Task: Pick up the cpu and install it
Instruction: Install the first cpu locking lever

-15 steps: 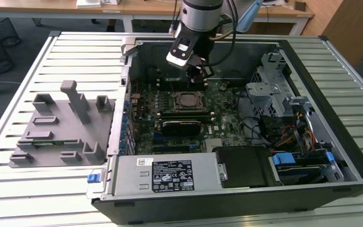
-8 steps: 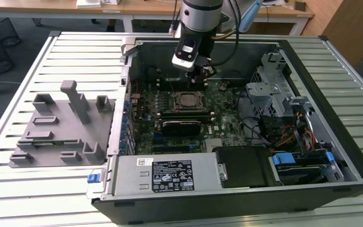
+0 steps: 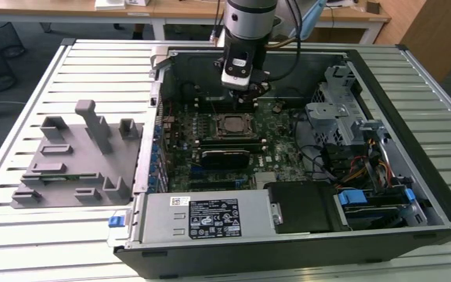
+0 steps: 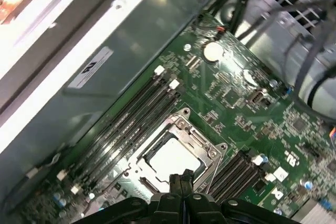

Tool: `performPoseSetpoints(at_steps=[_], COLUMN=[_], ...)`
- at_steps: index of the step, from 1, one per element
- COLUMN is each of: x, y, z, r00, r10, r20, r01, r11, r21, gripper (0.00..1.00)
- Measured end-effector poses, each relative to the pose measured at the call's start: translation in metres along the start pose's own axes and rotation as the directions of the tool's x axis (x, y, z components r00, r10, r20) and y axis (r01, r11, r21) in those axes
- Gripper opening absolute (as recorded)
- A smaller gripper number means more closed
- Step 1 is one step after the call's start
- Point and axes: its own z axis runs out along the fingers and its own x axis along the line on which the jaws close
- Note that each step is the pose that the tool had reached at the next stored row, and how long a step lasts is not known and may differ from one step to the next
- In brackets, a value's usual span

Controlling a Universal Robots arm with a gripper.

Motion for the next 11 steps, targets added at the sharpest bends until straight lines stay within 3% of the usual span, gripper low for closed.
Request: performPoseSetpoints(at_steps=[5,11], x=[0.0,0.0], y=[0.0,0.0], z=[0.0003,0.0007], r00=[0.996,0.9802], r10=[-0.09,-0.198], r20=[-0.0003,-0.0009], r01=[0.09,0.198], r11=[0.996,0.9802], r21=[0.0017,0.0035], gripper=[0.11,0.11])
